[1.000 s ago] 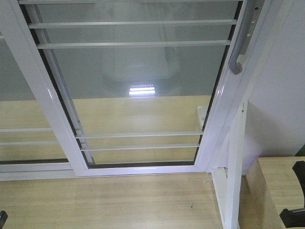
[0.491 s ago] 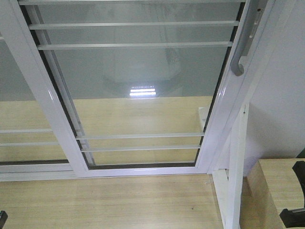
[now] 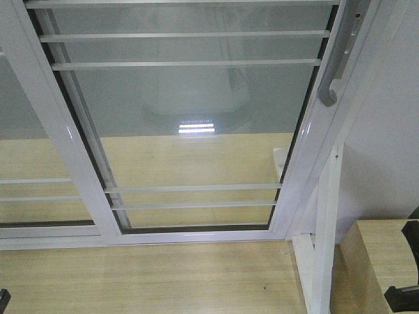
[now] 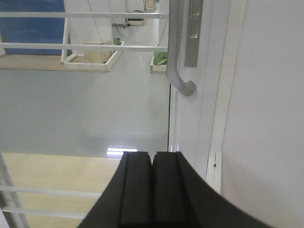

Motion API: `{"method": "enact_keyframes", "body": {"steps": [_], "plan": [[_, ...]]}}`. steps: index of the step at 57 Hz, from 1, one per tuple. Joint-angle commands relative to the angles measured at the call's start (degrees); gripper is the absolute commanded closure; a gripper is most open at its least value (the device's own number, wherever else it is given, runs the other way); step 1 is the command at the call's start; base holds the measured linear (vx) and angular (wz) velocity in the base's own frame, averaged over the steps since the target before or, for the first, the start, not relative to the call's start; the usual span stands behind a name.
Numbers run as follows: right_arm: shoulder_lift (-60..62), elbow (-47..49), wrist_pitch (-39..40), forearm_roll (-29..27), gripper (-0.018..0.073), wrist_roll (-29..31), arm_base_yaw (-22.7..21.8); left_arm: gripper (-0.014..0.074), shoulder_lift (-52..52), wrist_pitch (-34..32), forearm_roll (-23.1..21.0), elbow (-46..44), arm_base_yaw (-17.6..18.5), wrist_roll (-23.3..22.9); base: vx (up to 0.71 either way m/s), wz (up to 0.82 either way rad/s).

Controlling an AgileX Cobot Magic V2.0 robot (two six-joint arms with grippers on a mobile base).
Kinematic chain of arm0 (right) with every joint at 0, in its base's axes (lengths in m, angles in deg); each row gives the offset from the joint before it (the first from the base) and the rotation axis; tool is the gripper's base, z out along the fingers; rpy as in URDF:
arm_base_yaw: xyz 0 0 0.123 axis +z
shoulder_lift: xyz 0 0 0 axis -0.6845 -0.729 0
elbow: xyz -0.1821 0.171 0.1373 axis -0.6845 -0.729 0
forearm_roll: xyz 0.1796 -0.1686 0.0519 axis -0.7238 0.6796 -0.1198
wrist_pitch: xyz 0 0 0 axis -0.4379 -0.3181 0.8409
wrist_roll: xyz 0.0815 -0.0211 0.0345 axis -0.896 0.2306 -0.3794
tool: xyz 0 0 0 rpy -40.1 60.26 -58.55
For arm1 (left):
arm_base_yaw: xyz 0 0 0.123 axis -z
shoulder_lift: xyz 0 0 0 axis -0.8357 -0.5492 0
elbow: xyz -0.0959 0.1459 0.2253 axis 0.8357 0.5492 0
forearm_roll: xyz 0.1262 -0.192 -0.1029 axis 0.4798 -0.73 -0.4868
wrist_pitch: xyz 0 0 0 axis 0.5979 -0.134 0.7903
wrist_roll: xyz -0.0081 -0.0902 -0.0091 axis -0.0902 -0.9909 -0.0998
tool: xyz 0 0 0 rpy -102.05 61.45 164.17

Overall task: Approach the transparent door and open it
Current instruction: 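Align the base in front of the door's grey bar handle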

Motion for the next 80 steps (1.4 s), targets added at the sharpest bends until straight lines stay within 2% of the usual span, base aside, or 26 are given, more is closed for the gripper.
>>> {"method": "enact_keyframes", "body": {"steps": [1,20,33,39,43,50,55,60,68,80], "plan": [[0.9,-0.1,4.7,0.1,0.0564,0.3,-0.2,0.0603,0.8,-4.3,-0.2,0.5,0.3,-0.2,0.0,0.0],[0.9,-0.1,4.7,0.1,0.0564,0.3,-0.2,0.0603,0.8,-4.3,-0.2,0.5,0.3,-0.2,0.0,0.0],[0.9,-0.1,6.5,0.1,0.0564,0.6,-0.2,0.0603,0.8,-6.6,-0.2,0.4,0.3,-0.1,0.0,0.0],[0.9,-0.1,10.5,0.1,0.0564,0.6,-0.2,0.0603,0.8,-10.2,-0.2,0.4,0.3,-0.1,0.0,0.0],[0.9,-0.1,14.7,0.7,0.0564,1.1,-0.2,0.0603,0.8,-15.4,-0.2,0.4,0.3,-0.3,0.0,0.0],[0.9,0.1,22.2,0.7,0.0564,1.4,-0.2,0.0603,0.8,-23.9,-0.2,-0.1,0.3,-3.6,0.0,0.0],[0.9,2.4,20.9,0.7,0.0564,1.4,-0.2,0.0603,0.7,-21.9,-0.2,-2.8,0.3,-4.6,0.0,0.0],[0.3,6.8,14.4,0.7,0.0564,1.6,-0.2,0.0603,-0.3,-18.1,-0.1,-7.2,0.3,-4.3,0.0,0.0],[-6.6,15.8,7.6,3.6,0.0564,3.9,-0.2,0.0603,-8.2,-16.4,-0.3,-15.5,0.3,-2.4,0.0,0.0],[-28.4,29.4,9.2,5.3,0.0564,5.5,-0.2,0.0603,-31.7,-16.3,-0.3,-29.9,0.3,-2.6,0.0,0.0]]}}
